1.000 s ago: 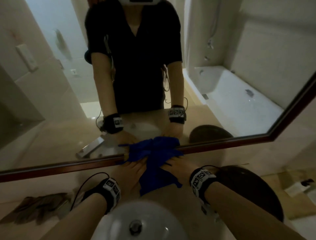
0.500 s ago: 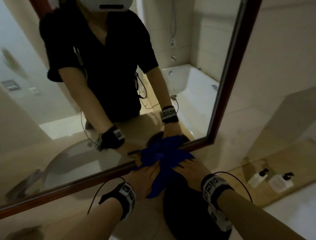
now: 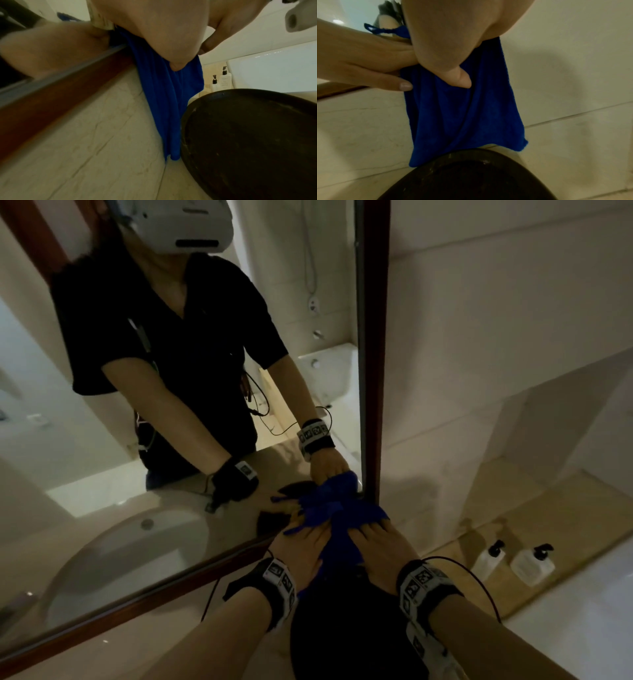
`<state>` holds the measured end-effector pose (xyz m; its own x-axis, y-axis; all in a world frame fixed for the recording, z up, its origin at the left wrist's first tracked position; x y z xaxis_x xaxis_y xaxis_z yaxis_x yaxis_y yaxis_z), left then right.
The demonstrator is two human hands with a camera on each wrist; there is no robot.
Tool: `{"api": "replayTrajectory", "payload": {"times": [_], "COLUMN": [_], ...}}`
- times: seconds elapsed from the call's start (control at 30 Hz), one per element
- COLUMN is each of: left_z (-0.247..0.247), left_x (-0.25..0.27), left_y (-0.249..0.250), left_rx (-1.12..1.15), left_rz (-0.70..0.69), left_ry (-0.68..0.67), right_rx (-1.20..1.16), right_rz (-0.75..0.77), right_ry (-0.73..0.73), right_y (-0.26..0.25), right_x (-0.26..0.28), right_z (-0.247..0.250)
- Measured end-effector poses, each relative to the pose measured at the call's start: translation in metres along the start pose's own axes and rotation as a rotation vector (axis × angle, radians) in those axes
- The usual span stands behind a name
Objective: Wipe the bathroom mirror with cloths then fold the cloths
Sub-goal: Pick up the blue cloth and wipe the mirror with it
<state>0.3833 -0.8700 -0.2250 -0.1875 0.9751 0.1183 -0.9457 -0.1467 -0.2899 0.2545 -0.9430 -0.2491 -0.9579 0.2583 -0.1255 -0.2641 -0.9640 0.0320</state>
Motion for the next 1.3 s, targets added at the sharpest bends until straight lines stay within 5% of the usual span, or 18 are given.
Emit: {"api": "replayTrajectory", "payload": {"times": [0.2,0.4,0.8,1.07,1.3], "left_z": [0.04,0.105,0.375,0.509,0.619], "left_x": [-0.019,-0.021,0.0,0.012,0.019], "left_y": [-0.001,-0.022,-0.086,-0.132,-0.17], "left_rx": [-0.236,-0.428,-0.318,-0.51,-0.454], "left_rz": [-0.062,-0.091,0.15,0.176,0.28], "left_ry": [0.081,0.25,0.797,0.897,0.93], "right_rx": [-0.038,0.057,-0.051,0.016,0.215], "right_rz": [-0.255,-0.189,-0.179,-0.153,-0.155], "right_ry": [0.188,0.326,0.884,0.991,1.004], "right_y": [0.015,0.032,0.064,0.065,0.07], "right_x": [-0.003,-0.007,-0.077,-0.103,-0.123], "right_z": [0.024,0.105,0.363,0.497,0.621]}}
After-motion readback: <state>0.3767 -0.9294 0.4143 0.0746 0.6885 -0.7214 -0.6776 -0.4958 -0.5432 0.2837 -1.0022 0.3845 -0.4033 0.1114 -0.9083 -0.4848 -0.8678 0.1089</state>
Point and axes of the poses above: each hand's wrist, its own x-axis away from the middle knuckle, its own z-axis out of the back of the hand, y = z × x, the point moved 5 cm from there along -x, towards the middle knuckle, and after that the axes turned 11 degrees about z, right-handed, at the moved point
